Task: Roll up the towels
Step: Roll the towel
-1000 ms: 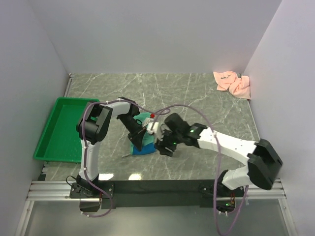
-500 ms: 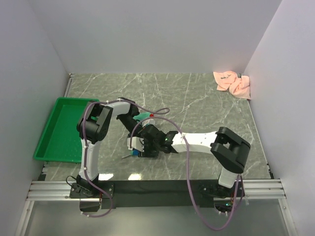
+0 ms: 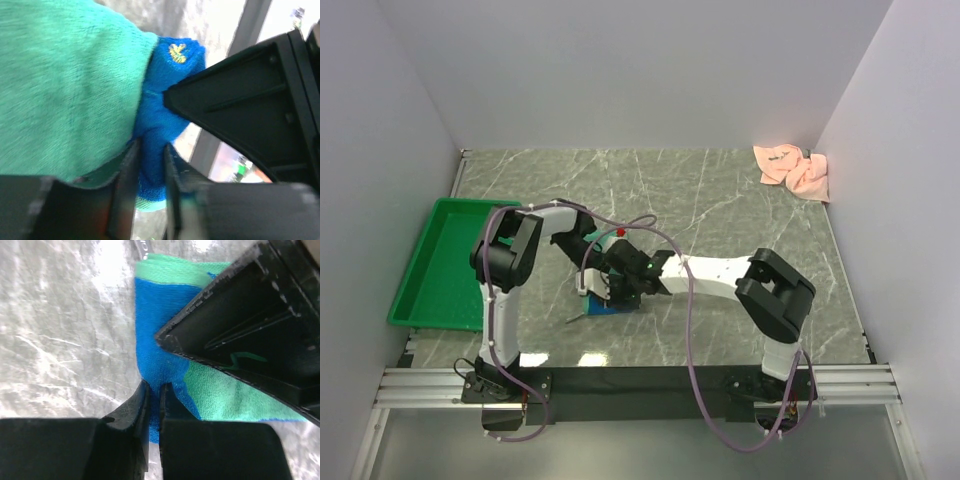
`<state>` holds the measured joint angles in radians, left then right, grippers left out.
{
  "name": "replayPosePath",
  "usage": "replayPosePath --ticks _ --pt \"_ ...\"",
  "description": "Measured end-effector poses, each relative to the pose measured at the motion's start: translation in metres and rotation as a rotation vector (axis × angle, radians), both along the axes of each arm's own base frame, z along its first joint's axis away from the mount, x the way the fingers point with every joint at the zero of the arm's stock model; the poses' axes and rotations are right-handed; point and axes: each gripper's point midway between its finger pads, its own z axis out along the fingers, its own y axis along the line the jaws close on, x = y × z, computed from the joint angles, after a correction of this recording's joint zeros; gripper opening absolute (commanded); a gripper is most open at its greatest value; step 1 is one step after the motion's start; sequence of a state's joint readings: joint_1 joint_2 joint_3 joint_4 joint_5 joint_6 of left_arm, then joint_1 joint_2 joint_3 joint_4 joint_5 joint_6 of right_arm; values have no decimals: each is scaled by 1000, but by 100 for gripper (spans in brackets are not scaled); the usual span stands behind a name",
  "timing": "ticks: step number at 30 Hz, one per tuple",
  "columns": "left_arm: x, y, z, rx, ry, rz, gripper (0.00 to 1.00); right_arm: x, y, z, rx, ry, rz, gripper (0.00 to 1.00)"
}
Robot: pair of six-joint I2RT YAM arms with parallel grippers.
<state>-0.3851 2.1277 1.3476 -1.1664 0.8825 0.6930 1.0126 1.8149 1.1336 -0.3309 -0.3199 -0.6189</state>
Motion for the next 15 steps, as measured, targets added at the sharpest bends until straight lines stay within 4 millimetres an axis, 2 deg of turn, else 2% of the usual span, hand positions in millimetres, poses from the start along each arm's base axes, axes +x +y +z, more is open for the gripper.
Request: replayPosePath --ticks 6,13,15 --pt "18 12 2 -33 -104 96 41 -5 2 2 20 147 -6 0" --pt "75 46 14 -64 -285 297 47 -35 -7 0 -9 409 -19 0" --pt "83 57 20 -69 -315 356 48 -38 -7 -1 -19 481 -32 0"
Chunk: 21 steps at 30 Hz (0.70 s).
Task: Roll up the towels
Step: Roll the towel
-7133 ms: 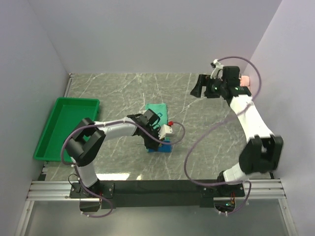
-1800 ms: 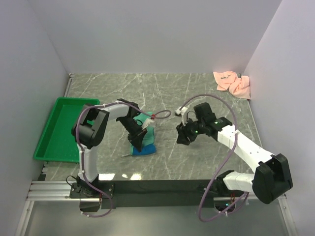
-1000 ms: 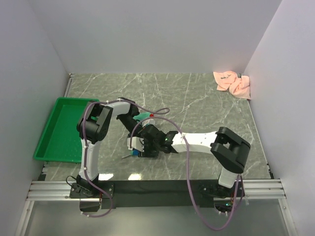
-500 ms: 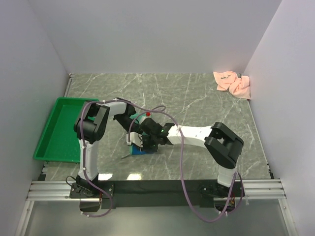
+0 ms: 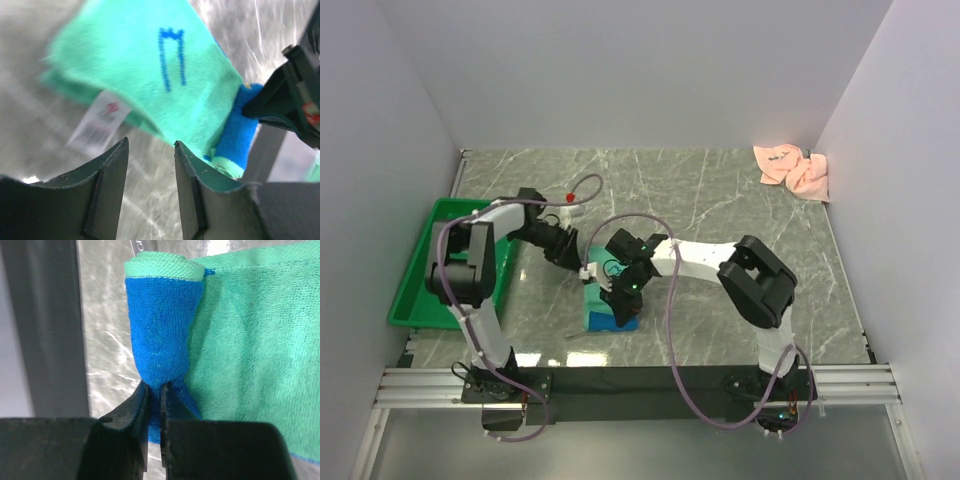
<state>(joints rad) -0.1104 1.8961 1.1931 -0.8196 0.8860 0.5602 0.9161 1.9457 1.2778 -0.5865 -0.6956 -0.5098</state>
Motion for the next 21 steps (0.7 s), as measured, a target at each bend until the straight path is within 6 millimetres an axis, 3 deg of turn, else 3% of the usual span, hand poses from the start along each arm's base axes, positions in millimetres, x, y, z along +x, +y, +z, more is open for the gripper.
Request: replayPosePath --ticks 5,10,13,16,21 --pt "1 22 28 -14 -131 130 48 1 1 0 -21 206 -57 0" --pt "-4 29 75 -14 -345 206 50 5 0 -1 -41 394 -102 0" --pt "-12 30 89 -11 -424 212 54 7 0 -2 -61 501 -127 0" --pt "-30 24 89 21 -486 151 55 8 1 -3 -76 596 -156 0" --pt "-91 -22 68 78 -586 -153 62 10 2 -4 -109 708 -200 0"
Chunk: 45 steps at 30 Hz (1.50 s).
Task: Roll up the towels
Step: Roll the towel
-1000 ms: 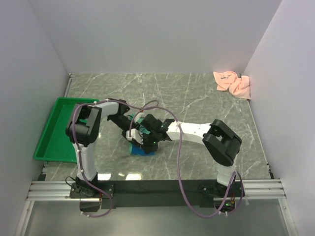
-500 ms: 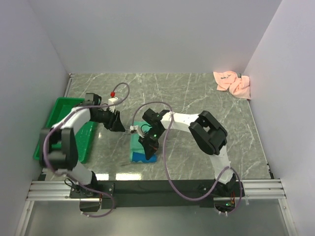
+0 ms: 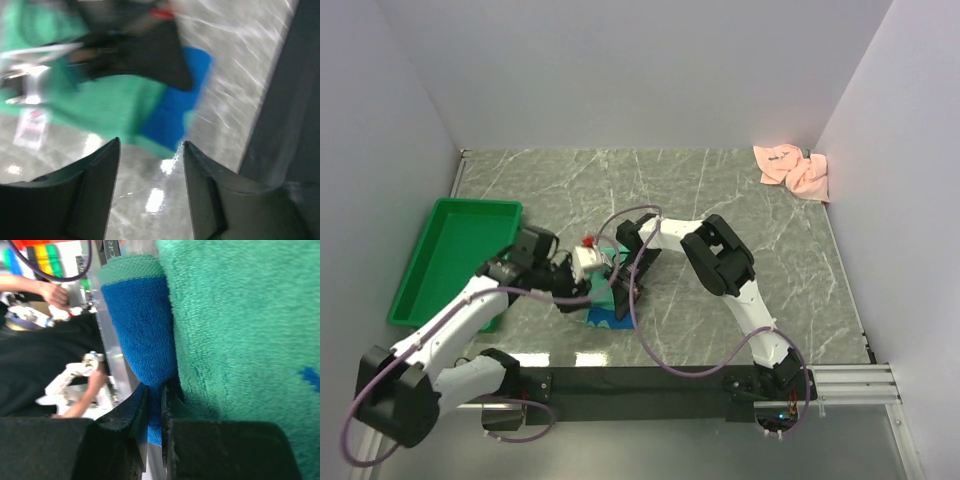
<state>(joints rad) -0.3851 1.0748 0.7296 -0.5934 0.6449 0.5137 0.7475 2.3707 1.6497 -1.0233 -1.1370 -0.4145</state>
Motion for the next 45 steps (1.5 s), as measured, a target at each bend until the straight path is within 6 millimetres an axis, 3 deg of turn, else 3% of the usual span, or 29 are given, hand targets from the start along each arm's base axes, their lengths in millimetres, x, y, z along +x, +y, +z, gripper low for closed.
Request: replayPosePath --ticks 2,7,12,16,19,20,21,24,30,31,32,37,40,45 --pt "-19 -9 -6 37 -32 -86 66 1 0 0 -15 34 -13 0" --pt "-16 -9 -23 160 -105 -153 66 4 0 -1 -52 114 -50 0" --pt "-28 -26 -40 244 -141 -286 66 9 2 -2 -69 175 -74 0" --pt "-24 -36 -52 285 -180 -316 62 13 5 -2 -70 170 -75 0" --pt "-18 -38 -63 316 -195 -314 51 14 5 -2 -73 170 -77 2" --pt "-18 -38 -68 330 -193 -318 40 14 6 -2 -73 171 -79 4" --pt "-18 -37 -72 341 -185 -322 36 15 6 -2 -72 172 -80 5" --pt "-21 -37 -82 364 -164 -350 31 17 6 -2 -69 175 -88 13" --pt "-22 -37 -83 375 -150 -381 13 25 4 -1 -59 183 -116 40" --pt "-22 -37 -83 375 -142 -384 11 27 3 -1 -52 181 -127 51" --pt "-23 -36 -84 372 -131 -392 6 29 2 2 -34 181 -139 52" --pt "-25 -34 -84 355 -73 -418 1 53 -26 11 -49 69 -247 61" --pt "-24 -33 -84 339 -9 -421 1 80 -49 22 -46 -59 -350 61" --pt "-19 -33 -85 314 174 -417 1 122 -86 62 0 -313 -516 62"
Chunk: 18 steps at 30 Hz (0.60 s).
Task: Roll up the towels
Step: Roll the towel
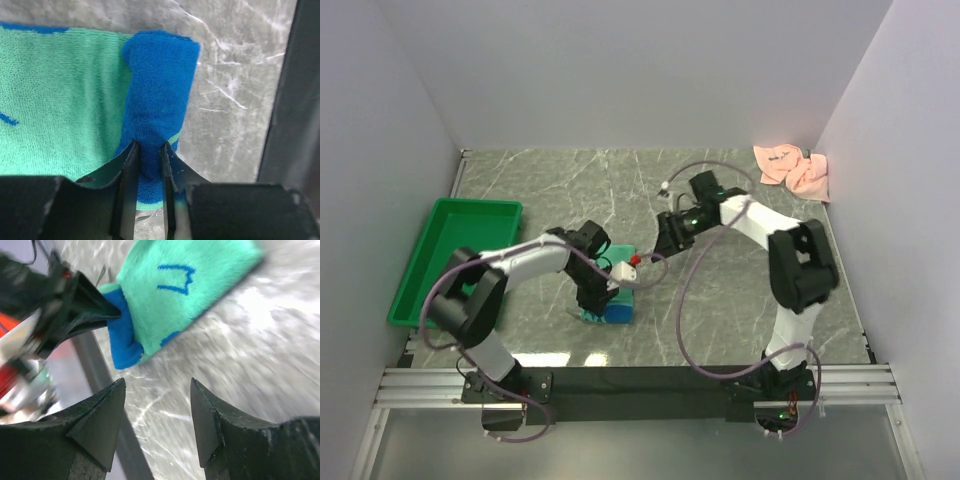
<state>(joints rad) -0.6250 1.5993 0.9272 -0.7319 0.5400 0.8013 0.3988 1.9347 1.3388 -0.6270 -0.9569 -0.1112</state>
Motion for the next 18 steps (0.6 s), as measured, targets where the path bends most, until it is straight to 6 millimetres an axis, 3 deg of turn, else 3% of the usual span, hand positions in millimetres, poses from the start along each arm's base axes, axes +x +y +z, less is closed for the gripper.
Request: replayPosePath --ticks 5,13,18 --pt "6 0 0 13 204 59 4 14 -38 41 -3 -215 -114 62" --pt "16 -1 -1 45 492 148 6 -26 -84 54 -93 -439 -178 63" --pt "22 -1 -2 55 611 200 6 -46 -83 61 -121 -561 -117 63"
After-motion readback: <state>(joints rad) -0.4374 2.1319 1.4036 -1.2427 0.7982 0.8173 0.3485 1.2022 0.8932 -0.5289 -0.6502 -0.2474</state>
